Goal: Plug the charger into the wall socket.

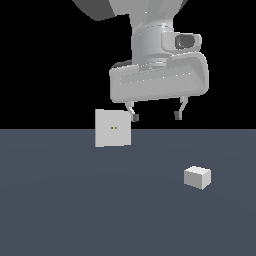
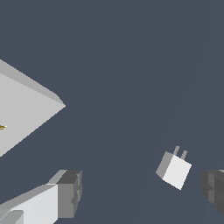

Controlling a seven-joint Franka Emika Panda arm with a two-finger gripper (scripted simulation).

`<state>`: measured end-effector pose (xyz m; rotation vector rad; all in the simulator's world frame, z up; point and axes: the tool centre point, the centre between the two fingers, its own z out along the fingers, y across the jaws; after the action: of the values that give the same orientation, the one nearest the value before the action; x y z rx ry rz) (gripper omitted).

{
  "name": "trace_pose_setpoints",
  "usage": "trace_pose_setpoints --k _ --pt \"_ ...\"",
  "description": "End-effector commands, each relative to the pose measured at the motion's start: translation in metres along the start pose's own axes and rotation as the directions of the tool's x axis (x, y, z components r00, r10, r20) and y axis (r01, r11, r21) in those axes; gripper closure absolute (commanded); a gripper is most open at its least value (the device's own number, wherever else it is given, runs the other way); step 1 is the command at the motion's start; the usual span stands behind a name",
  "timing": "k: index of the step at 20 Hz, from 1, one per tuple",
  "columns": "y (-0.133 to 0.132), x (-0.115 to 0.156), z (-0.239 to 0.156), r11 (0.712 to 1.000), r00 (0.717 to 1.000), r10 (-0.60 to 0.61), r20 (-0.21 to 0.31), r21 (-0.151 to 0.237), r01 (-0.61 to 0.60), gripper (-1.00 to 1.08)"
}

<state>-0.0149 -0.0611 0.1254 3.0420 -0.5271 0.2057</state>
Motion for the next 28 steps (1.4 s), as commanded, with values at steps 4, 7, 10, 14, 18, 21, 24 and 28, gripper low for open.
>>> trace_pose_setpoints --k 4,7,10,14,18,21,24,28 --pt "0.023 -0.007 0.017 0.990 0.989 0.141 -0.050 -0.021 -0.142 -0.92" --pt "0.035 -0.012 0.025 0.976 0.974 0.212 -0.076 -0.029 -0.214 -0.92" --pt "0.046 -0.017 0.033 0.958 0.955 0.279 -0.103 -0.036 -0.284 -0.92" --pt "0.058 -0.024 0.043 0.931 0.926 0.353 -0.133 -0.041 -0.361 -0.92" --pt "0.067 -0.029 0.050 0.906 0.899 0.409 -0.157 -0.044 -0.420 -0.92" --pt "0.072 -0.033 0.055 0.890 0.882 0.440 -0.170 -0.046 -0.453 -0.92" --pt "0.076 -0.035 0.058 0.879 0.870 0.460 -0.179 -0.047 -0.475 -0.92" --pt "0.077 -0.037 0.060 0.871 0.862 0.473 -0.183 -0.047 -0.489 -0.92"
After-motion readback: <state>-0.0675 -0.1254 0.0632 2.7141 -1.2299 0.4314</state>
